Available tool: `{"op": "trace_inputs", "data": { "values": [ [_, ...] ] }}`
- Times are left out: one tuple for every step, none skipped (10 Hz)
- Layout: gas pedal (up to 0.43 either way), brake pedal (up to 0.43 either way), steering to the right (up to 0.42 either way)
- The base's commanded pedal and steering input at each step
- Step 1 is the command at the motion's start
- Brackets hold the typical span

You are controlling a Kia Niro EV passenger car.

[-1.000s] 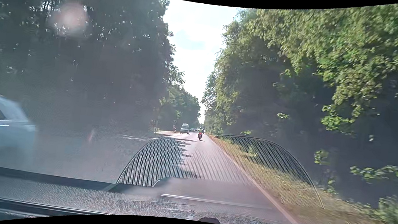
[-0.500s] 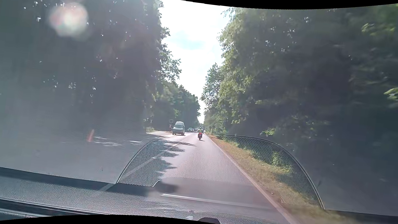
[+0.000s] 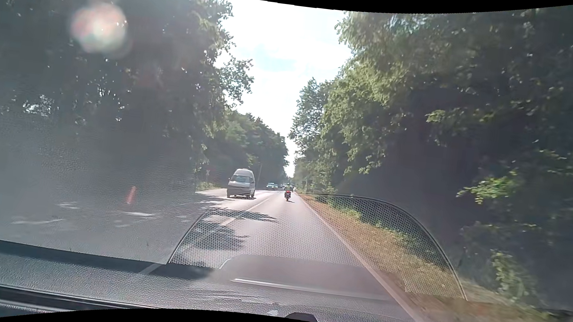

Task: Follow the waypoints while adhering to traffic rules and regulations

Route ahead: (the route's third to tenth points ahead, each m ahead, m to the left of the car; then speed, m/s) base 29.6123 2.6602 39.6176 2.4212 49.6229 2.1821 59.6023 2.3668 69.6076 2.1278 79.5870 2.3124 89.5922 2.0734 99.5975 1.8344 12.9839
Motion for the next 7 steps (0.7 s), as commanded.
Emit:
{"op": "trace_inputs", "data": {
  "values": [
    [0.169, 0.0, -0.002],
    [0.157, 0.0, -0.002],
    [0.157, 0.0, -0.002],
    [0.157, 0.0, -0.002],
    [0.157, 0.0, -0.002],
    [0.157, 0.0, -0.003],
    [0.169, 0.0, -0.005]
  ]
}}
